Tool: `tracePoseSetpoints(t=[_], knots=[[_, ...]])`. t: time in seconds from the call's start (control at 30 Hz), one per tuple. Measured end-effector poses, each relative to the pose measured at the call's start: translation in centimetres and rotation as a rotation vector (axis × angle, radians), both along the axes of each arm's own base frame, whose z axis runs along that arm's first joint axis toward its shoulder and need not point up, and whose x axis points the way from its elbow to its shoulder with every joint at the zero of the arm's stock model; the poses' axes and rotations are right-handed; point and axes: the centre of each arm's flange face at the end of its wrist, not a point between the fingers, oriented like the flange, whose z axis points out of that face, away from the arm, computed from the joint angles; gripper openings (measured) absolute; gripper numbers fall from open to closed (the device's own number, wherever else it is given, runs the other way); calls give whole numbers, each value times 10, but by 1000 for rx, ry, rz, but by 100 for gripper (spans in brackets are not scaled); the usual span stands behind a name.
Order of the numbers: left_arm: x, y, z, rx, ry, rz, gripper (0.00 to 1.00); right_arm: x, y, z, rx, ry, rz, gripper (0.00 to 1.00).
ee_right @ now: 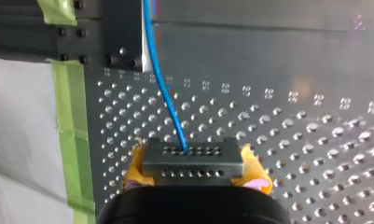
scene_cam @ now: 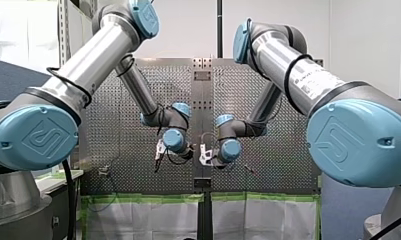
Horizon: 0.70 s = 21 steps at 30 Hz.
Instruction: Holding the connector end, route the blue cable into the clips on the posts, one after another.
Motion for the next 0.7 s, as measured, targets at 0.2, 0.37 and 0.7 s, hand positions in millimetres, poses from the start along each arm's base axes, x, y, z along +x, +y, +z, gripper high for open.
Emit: tracePoseSetpoints(t=[0.2,0.37,0.7], knots=[[-4,-5,-11,-11,3,-3,0,-10,0,-18,14,12,-11,0],[-8,-7,-32,-8,21,-12,0,-17,3,-28,18,13,-18,0],[-19,-11,-85,5,51,-30,0,-34,16,-52,26,13,-31,0]])
